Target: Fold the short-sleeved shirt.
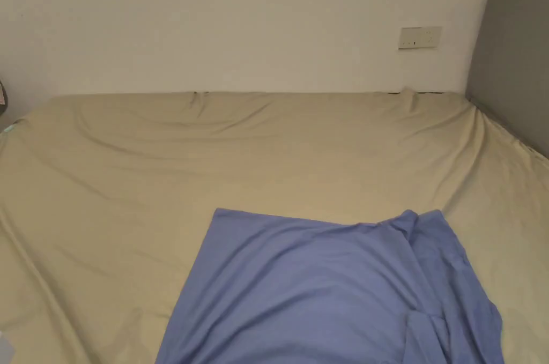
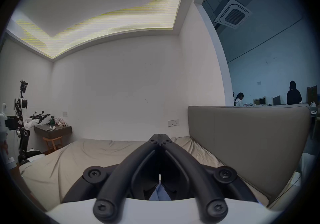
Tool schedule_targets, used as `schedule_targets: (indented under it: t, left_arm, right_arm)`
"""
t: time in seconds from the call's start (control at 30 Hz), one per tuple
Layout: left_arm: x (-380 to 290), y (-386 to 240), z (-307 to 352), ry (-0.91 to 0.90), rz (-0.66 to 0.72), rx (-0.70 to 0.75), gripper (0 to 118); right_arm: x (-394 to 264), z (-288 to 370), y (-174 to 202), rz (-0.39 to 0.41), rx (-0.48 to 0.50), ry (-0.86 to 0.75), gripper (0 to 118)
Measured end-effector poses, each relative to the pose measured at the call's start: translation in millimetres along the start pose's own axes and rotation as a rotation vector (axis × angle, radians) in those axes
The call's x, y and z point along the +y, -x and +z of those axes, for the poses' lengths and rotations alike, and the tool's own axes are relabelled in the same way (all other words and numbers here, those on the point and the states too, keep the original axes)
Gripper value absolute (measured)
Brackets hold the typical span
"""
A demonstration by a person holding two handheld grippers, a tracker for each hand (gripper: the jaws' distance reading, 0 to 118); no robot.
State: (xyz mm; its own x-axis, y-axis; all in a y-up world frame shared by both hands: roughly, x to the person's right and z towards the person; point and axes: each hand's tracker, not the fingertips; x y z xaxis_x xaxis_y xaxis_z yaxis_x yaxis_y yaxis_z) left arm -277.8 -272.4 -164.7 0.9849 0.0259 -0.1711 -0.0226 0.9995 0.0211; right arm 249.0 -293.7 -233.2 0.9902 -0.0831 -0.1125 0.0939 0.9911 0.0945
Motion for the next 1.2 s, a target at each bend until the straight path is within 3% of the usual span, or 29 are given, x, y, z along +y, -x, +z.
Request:
schedule_targets:
  t: [0.1, 0.33, 0.37, 0.4, 0.43, 0.5, 0.6, 0.67, 0.7, 0.8, 0.83, 0.93, 0.97, 1.0, 1.13, 1.2]
  left_arm:
    - [-18.8, 1.7, -10.8, 0.107, -0.020, -0.024, 0]
    - [-155.9, 3.8, -74.9, 0.682, -0.038, -0.251, 0]
    - [-181.6, 6.3, -83.6, 0.741, -0.015, -0.273, 16]
    - [-205.7, 6.5, -90.8, 0.842, -0.029, -0.271, 93]
    - [-224.3, 5.3, -96.0, 0.927, -0.027, -0.238, 118]
    - [-267.8, 7.6, -96.3, 0.990, -0.029, -0.281, 118]
    - [-312.7, 3.1, -95.0, 1.090, -0.127, -0.188, 118]
    - [-341.2, 5.7, -97.5, 1.162, -0.118, -0.170, 116]
    - [-354.4, 6.9, -98.7, 1.208, -0.108, -0.177, 89]
    - [-368.7, 0.8, -89.5, 1.211, -0.203, -0.173, 53]
    - [-372.0, -1.5, -87.6, 1.200, -0.247, -0.166, 25]
    - [-367.8, 1.5, -87.3, 1.186, -0.196, -0.161, 18]
    - [-363.7, 5.1, -87.4, 1.172, -0.137, -0.158, 8]
    - [-356.5, 7.6, -85.3, 1.124, -0.110, -0.157, 6]
    - [-335.2, 10.2, -88.4, 1.093, -0.107, -0.169, 6]
    - [-321.5, 10.6, -86.6, 1.051, -0.076, -0.164, 6]
  right_arm:
    - [-4.3, -3.7, -3.9, 0.026, -0.001, 0.031, 2]
    - [-36.5, -11.2, -12.8, 0.020, 0.002, 0.159, 2]
    - [-40.4, -11.2, -14.8, 0.025, 0.001, 0.182, 2]
    - [-45.4, -12.0, -15.9, 0.028, 0.006, 0.204, 2]
    - [-49.4, -12.2, -16.7, 0.029, 0.007, 0.220, 2]
    - [-57.6, -11.8, -18.4, 0.046, 0.005, 0.255, 2]
    - [-72.7, -10.1, -20.8, 0.076, -0.001, 0.301, 2]
    - [-84.6, -9.0, -25.0, 0.066, 0.000, 0.350, 2]
    - [-91.1, -8.1, -26.1, 0.062, -0.006, 0.376, 2]
    - [-106.9, -5.5, -29.6, 0.058, -0.009, 0.427, 2]
    - [-112.0, -4.5, -30.1, 0.059, -0.013, 0.439, 2]
    - [-132.9, -1.6, -33.4, 0.063, -0.009, 0.508, 2]
    - [-141.9, -0.2, -35.3, 0.053, -0.003, 0.542, 2]
    - [-152.5, 1.5, -38.3, 0.031, -0.001, 0.576, 2]
    - [-206.0, 5.3, -50.5, 0.040, -0.009, 0.718, 2]
    - [-235.2, 4.8, -60.6, 0.005, 0.066, 0.817, 5]
